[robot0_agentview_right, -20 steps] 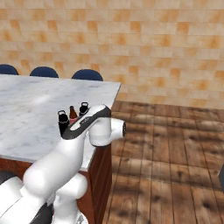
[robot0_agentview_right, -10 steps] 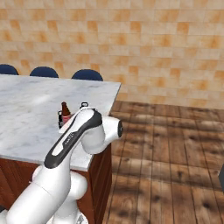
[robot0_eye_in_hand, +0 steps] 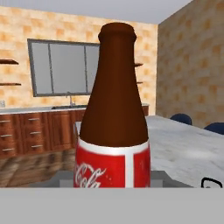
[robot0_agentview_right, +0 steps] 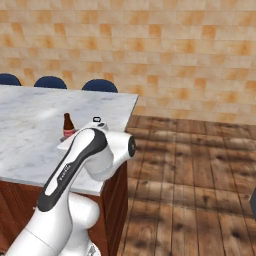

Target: Pick the water bottle, water bottle, bottled drink from the counter and place them in the open cabinet.

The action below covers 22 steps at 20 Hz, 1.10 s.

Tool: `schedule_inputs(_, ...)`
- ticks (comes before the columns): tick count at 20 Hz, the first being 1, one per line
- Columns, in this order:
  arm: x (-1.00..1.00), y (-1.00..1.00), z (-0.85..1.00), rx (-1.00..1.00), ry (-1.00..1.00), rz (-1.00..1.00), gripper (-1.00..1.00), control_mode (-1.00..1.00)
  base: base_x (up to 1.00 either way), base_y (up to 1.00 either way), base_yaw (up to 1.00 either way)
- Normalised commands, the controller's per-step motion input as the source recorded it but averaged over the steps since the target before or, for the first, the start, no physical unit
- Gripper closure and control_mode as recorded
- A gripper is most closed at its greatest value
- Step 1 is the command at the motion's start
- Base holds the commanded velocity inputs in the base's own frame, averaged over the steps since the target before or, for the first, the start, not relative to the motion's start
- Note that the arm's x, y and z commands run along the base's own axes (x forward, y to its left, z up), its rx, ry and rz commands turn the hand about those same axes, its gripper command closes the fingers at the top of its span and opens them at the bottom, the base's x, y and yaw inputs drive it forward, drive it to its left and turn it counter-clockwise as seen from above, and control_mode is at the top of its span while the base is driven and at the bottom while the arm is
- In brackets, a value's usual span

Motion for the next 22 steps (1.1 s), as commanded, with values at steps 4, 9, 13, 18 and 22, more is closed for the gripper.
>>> schedule_inputs(4,0.00,0.00,0.00,0.00,0.00,0.00,1.00,1.00,0.00,0.00,0.00)
schedule_inputs(9,0.00,0.00,0.00,0.00,0.00,0.00,1.00,1.00,-0.22,0.00,0.00)
schedule_inputs(13,0.00,0.00,0.00,0.00,0.00,0.00,1.00,1.00,-0.45,-0.03,-0.23)
schedule_inputs(18,0.00,0.00,0.00,0.00,0.00,0.00,1.00,1.00,-0.18,0.00,-0.63)
schedule_inputs(22,0.00,0.00,0.00,0.00,0.00,0.00,1.00,1.00,-0.11,0.00,-0.73)
